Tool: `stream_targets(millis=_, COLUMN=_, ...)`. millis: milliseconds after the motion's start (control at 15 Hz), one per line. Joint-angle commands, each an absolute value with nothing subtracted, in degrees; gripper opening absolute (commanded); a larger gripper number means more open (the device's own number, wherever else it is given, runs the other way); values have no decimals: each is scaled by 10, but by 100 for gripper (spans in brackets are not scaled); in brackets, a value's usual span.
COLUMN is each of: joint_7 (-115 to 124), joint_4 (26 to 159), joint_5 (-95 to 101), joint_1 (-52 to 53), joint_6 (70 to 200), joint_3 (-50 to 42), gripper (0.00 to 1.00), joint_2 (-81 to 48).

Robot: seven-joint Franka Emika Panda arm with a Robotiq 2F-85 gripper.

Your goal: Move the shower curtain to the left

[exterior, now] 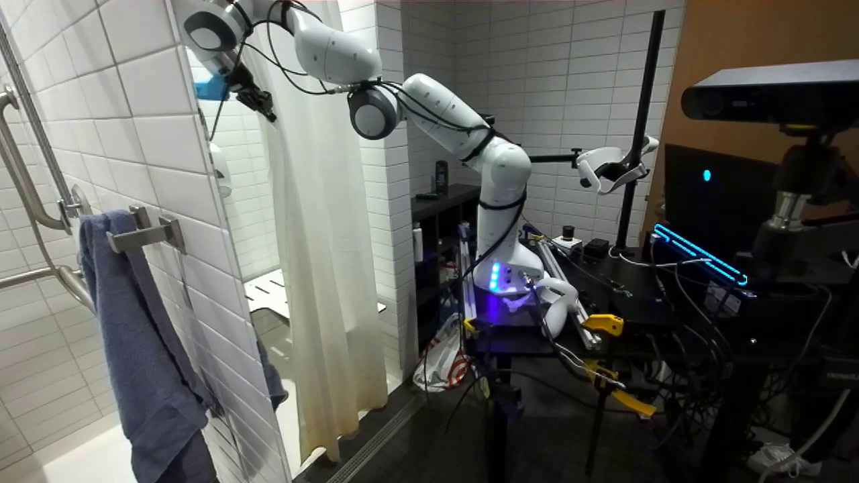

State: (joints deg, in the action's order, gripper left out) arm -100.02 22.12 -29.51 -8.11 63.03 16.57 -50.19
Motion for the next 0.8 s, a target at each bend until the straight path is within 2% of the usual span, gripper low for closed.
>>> stream_targets(millis=0, joint_7=-1034, joint_4=220, joint_5=-287, joint_1=-75, joint_6=638, joint_3=164, gripper=0, joint_2=-506)
stream_targets(millis=333, joint_7=-1023, joint_4=243, joint_5=-270, joint_1=10, joint_6=777, joint_3=156, gripper=0, joint_2=-535)
stream_targets(millis=667, joint_7=-1006, joint_4=266, joint_5=-273, joint_1=88, joint_6=834, joint_3=159, gripper=0, joint_2=-544)
stream_targets(millis=733, joint_7=-983, joint_4=195, joint_5=-255, joint_1=106, joint_6=809, joint_3=174, gripper=0, joint_2=-588)
